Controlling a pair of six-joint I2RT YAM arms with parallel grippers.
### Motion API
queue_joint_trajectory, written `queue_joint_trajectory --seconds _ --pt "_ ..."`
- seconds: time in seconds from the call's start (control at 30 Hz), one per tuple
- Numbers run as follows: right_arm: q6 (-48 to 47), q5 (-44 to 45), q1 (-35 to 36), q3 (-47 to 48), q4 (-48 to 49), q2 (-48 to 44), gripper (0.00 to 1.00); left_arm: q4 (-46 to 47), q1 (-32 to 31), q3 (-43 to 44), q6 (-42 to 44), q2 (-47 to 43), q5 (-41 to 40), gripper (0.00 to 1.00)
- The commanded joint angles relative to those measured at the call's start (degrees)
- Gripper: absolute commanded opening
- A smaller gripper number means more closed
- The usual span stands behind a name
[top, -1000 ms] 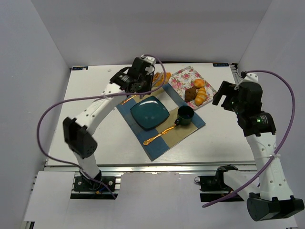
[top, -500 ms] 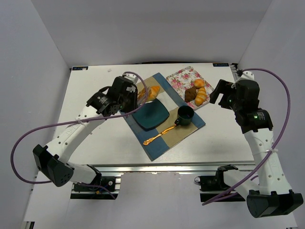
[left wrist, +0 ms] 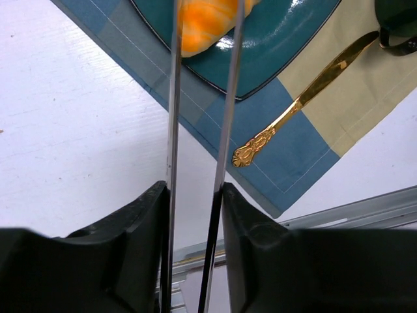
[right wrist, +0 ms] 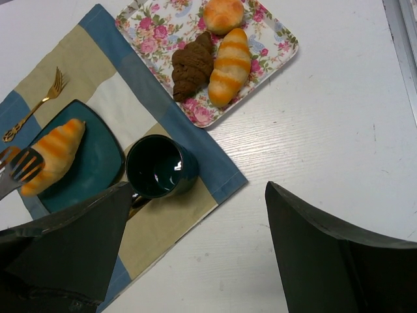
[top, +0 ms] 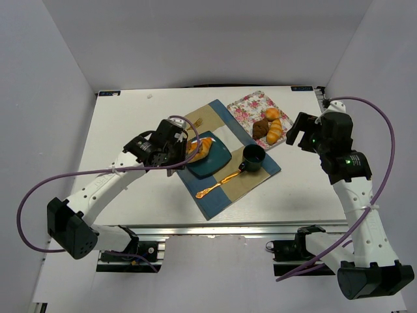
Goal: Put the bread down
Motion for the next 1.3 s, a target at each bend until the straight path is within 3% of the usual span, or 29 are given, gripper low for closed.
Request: queue_joint_trajectory --seconds 0.0,0.33,0.57,1.0,1.27 --pt "-0.2 -0.5 0.1 0.1 1.7 -0.9 0.89 1.7 -0.3 1.7 -0.6 -2.5 -0.6 0.51" --pt "-0.3 -1.0 0.1 0.0 2.6 0.1 0.89 -3.5 -0.3 13.6 -0.2 0.4 -0.6 0.53" --pt "1.1 0.7 0.1 -0.4 2.7 0.5 0.89 3.7 -0.5 28.8 3.0 15.3 4.3 0.53" --pt "0.8 4.3 0.1 1.5 0.1 0.2 0.89 13.9 -3.5 41.8 5.4 38.7 10.5 0.52" --pt "1.0 3.6 0.1 0.1 0.5 0.3 0.89 17.0 -4.3 42.2 2.7 41.0 13.1 0.52"
